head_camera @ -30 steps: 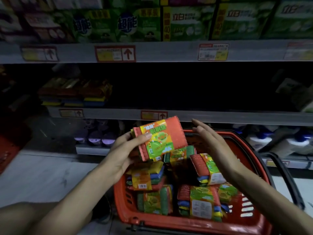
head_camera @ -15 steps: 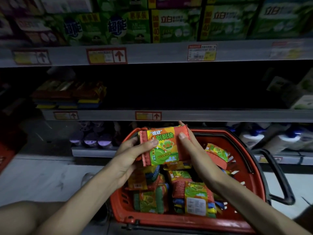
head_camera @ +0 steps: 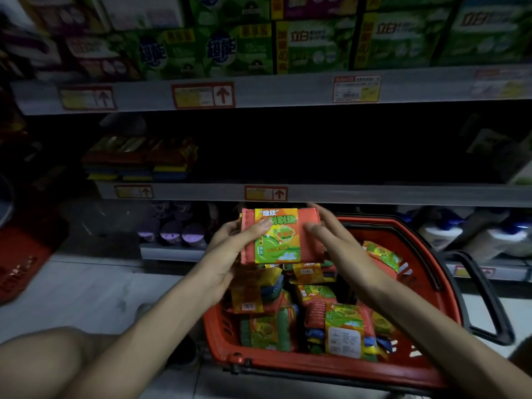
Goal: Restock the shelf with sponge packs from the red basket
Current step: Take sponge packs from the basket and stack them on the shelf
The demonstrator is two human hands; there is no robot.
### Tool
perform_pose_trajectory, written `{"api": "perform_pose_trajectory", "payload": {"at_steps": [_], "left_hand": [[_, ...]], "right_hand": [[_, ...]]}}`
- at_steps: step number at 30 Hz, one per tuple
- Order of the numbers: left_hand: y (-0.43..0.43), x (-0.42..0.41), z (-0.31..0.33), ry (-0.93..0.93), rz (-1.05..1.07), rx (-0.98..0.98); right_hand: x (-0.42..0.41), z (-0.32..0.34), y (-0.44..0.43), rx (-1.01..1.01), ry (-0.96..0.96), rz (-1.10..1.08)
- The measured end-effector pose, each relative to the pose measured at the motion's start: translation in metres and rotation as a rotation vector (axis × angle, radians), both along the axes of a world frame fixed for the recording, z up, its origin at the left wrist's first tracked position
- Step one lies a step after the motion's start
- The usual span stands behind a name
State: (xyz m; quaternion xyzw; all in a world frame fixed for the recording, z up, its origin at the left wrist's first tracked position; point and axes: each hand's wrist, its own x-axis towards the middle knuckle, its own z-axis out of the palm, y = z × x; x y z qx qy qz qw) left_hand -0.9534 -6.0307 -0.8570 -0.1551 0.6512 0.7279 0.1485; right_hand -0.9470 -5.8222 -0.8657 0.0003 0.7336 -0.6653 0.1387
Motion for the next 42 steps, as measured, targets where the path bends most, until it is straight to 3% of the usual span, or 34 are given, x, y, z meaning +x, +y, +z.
{"api": "perform_pose_trajectory", "payload": {"at_steps": [5, 11, 20, 26, 34, 42], "left_hand": [[-0.024, -0.005, 0.013, 0.092, 0.053, -0.028], [-0.042, -0.019, 0.019, 0.217, 0.151, -0.112], [-0.072, -0.013, 0.004, 0.340, 0.267, -0.267], [-0.080, -0.018, -0.010, 0.362, 0.191, -0.341], [-0.095, -0.055, -0.015, 0.381, 0.226, -0.370], [-0.092, -0.096, -0.018, 0.421, 0.359, -0.279]], "right_hand": [[0.005, 0.016, -0.006, 0.048, 0.233, -0.040], [0.000, 0.019, -0.038, 0.003, 0.159, -0.115], [-0.033, -0.005, -0.109, -0.450, -0.029, -0.388], [-0.059, -0.019, -0.153, -0.550, -0.019, -0.490], [-0.087, -0.033, -0.189, -0.099, 0.253, -0.628], [-0.110, -0.029, -0.204, -0.028, 0.353, -0.588]]}}
